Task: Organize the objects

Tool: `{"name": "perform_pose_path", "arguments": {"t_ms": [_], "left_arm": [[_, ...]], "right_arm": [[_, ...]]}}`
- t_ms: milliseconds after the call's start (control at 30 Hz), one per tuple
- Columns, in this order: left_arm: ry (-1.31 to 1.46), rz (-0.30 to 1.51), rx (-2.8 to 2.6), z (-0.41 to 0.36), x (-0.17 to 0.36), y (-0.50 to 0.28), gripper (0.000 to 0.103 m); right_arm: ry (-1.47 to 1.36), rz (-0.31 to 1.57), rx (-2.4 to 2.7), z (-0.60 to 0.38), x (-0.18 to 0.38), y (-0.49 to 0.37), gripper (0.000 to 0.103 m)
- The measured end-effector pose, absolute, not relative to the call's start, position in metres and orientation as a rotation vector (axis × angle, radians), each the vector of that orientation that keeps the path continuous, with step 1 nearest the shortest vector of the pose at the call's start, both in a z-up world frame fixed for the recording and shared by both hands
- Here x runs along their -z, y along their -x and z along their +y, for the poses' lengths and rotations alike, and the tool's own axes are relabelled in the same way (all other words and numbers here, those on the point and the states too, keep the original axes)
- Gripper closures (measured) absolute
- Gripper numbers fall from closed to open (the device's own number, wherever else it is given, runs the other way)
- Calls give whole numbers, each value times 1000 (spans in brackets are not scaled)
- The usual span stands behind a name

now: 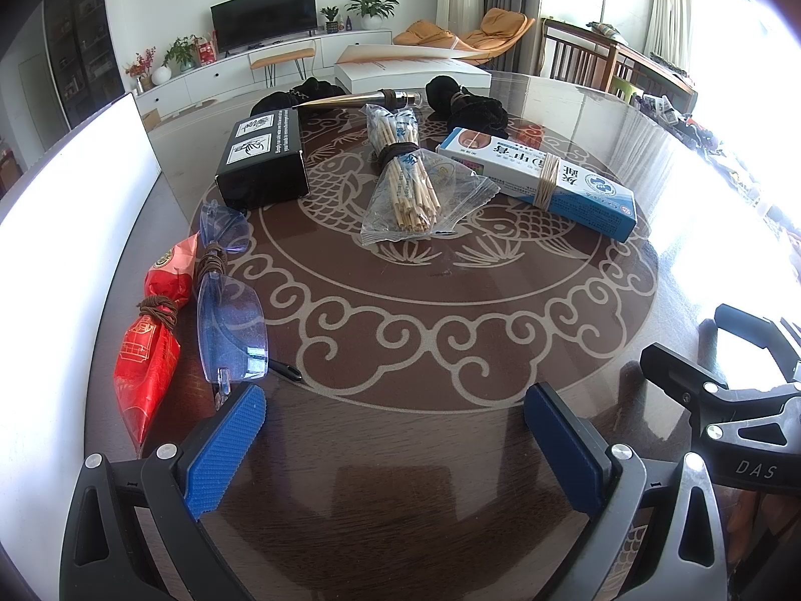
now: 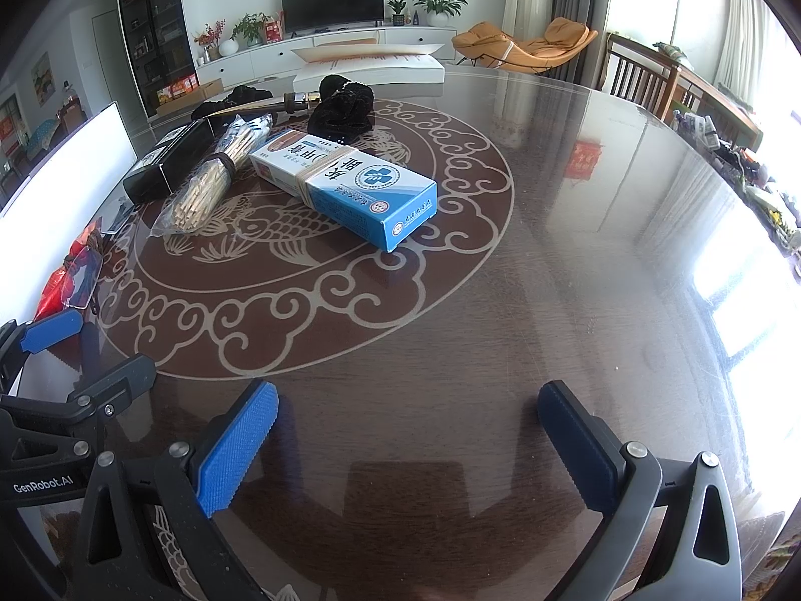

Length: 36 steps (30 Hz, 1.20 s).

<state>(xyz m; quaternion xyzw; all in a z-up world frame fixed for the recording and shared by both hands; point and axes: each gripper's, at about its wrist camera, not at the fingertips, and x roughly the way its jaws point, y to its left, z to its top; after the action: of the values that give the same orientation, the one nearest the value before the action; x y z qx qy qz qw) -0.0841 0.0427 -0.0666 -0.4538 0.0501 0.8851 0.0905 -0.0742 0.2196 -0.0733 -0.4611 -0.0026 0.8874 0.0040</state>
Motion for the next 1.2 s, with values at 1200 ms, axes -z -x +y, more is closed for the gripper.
{"name": "perform_pose_path", "arguments": {"t_ms": [1200], "left_arm": [[1265, -148, -2564, -13, -12, 58, 0]], "right_arm": [[1444, -8, -2781, 219, 74, 74, 0]]}}
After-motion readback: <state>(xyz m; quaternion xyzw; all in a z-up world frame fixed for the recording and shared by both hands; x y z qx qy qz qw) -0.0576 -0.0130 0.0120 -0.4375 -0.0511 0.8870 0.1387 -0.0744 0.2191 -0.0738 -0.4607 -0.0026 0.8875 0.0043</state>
